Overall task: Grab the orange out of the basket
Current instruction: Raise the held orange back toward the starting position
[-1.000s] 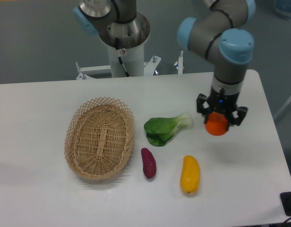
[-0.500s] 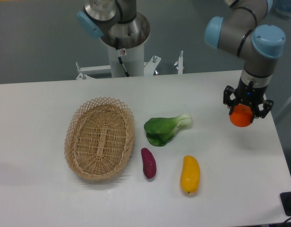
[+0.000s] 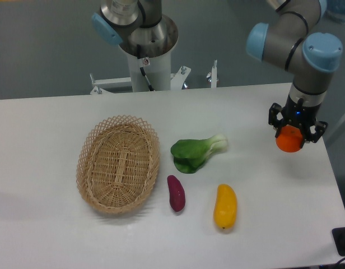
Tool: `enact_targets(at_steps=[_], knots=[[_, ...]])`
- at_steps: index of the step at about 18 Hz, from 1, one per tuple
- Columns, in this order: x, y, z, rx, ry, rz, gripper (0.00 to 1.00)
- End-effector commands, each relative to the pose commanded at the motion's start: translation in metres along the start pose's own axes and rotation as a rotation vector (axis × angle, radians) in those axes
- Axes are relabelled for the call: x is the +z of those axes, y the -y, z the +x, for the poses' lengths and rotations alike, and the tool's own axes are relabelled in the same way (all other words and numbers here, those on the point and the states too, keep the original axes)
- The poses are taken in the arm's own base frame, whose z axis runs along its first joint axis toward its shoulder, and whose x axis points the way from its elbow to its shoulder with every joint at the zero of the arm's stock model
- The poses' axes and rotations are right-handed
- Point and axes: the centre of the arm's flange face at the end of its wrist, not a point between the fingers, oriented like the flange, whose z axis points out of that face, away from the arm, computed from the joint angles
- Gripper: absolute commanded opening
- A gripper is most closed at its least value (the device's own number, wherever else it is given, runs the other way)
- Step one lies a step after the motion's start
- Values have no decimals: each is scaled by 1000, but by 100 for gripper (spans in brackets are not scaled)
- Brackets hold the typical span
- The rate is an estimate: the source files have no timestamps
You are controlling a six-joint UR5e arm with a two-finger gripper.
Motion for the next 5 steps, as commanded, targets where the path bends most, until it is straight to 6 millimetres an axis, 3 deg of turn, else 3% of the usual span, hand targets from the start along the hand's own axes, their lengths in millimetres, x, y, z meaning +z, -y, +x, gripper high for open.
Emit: enact_targets(at_steps=[5], knots=[[3, 0, 2, -2, 1, -6, 49]])
